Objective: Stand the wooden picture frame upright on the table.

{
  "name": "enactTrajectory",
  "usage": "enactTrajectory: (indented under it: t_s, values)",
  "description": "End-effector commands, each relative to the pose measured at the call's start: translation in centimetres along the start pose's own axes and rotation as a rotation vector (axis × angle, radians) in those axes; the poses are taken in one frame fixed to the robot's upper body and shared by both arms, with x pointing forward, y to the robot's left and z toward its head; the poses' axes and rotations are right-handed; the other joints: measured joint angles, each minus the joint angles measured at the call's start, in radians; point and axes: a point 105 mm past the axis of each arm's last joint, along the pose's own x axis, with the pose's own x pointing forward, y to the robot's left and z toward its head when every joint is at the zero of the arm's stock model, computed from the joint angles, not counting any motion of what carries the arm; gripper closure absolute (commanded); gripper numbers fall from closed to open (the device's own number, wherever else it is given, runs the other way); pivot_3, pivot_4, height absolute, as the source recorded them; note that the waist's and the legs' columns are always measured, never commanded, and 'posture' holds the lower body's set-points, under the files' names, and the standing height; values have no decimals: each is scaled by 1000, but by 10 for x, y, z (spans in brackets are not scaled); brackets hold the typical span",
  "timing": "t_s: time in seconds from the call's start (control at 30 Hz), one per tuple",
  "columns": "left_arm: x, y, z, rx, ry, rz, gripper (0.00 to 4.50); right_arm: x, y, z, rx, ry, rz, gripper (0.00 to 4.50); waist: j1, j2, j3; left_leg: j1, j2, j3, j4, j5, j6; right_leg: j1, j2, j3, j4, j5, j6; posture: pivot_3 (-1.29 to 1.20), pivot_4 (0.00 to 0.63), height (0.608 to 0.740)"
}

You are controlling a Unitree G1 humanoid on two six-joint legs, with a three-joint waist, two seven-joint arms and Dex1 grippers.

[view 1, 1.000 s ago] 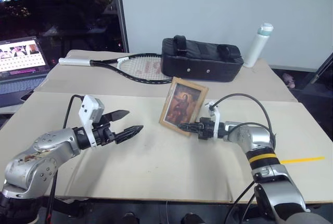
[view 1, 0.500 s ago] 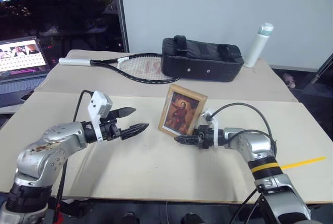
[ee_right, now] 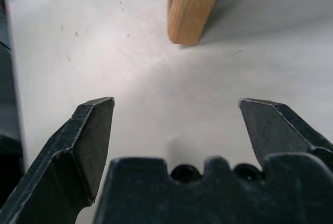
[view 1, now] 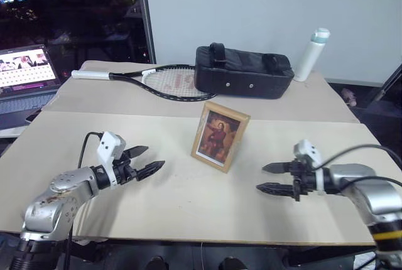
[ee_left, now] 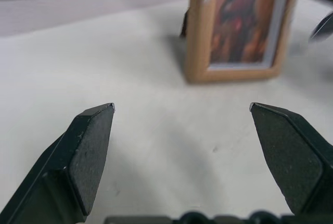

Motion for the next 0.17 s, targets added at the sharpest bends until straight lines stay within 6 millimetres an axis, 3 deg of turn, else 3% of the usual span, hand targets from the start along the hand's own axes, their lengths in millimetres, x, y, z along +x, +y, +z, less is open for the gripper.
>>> enactTrajectory:
  t_s: [0.03, 0.17]
  values:
    - [6, -1, 4, 50, -25, 23, 0, -18, -9, 19, -72, -73, -130, 36, 2, 0, 0, 0, 0, 0, 0, 0, 0, 0, 0, 0, 0, 0, 0, 0, 150, 676]
    - [13, -2, -7, 45, 54, -30, 0, -19, -10, 13, -46, -81, -177, 36, 1, 0, 0, 3, 0, 0, 1, 0, 0, 4, 0, 0, 0, 0, 0, 0, 150, 676]
